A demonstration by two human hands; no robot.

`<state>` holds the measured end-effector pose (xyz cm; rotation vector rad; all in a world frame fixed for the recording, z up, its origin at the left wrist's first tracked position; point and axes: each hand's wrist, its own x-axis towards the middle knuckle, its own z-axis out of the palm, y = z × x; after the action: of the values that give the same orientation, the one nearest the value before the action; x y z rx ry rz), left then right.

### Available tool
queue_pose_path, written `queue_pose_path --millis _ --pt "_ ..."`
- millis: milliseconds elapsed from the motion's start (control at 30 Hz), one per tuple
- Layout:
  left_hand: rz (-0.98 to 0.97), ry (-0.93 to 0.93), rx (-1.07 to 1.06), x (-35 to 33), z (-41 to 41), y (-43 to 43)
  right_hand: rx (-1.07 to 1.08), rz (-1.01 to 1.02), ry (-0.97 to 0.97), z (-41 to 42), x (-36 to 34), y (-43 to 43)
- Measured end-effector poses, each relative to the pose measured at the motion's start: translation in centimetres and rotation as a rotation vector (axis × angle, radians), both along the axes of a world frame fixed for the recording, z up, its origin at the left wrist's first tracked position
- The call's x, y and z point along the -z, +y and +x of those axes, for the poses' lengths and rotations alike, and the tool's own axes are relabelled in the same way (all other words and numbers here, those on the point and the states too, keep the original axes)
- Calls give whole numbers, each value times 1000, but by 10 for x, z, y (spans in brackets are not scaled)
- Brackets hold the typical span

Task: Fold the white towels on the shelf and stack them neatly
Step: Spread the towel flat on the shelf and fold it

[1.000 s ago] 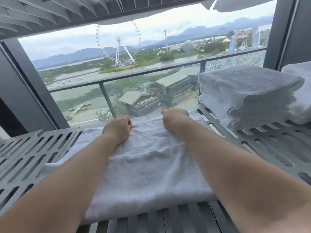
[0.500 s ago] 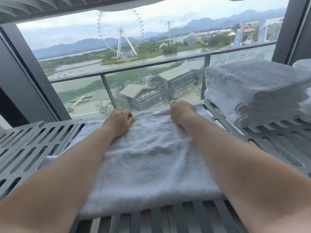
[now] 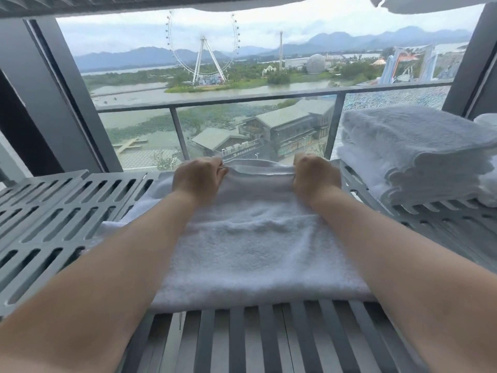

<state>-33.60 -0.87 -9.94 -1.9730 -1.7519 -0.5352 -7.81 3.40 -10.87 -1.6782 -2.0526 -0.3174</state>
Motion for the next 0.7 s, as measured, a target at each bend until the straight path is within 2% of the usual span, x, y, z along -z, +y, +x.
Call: queue_pose_path --millis 133,433,567,700 --pt "-54 58 101 -4 -2 -13 25 94 -22 11 -5 -18" --pt "13 -24 170 -22 6 -73 6 267 -94 27 -12 -72" --pt "25 -34 242 -31 16 -112 -100 221 -8 42 -17 -103" --pt "28 39 235 -26 25 -149 -187 202 11 58 -9 -139"
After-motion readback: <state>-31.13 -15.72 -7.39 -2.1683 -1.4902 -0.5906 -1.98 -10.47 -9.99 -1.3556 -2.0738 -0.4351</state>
